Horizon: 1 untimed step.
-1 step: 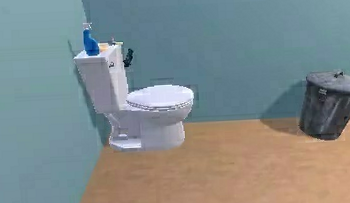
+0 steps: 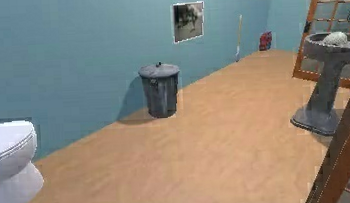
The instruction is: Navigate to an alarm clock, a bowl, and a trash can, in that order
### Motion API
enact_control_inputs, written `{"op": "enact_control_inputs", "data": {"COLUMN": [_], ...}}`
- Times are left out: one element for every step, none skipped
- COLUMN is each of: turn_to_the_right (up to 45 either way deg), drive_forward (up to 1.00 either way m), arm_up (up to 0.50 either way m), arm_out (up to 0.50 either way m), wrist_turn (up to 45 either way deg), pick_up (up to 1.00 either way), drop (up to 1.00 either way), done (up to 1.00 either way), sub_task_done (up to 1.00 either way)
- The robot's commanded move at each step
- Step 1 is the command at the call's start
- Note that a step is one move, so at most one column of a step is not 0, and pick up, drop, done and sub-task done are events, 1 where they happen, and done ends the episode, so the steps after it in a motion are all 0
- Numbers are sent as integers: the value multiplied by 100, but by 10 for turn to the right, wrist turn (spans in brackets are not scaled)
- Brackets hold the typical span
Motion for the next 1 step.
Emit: {"op": "enact_control_inputs", "data": {"turn_to_the_right": [180], "drive_forward": [0], "arm_up": [0], "arm_out": [0], "wrist_turn": [0], "pick_up": [0], "drop": [0], "done": [0], "sub_task_done": [0]}}
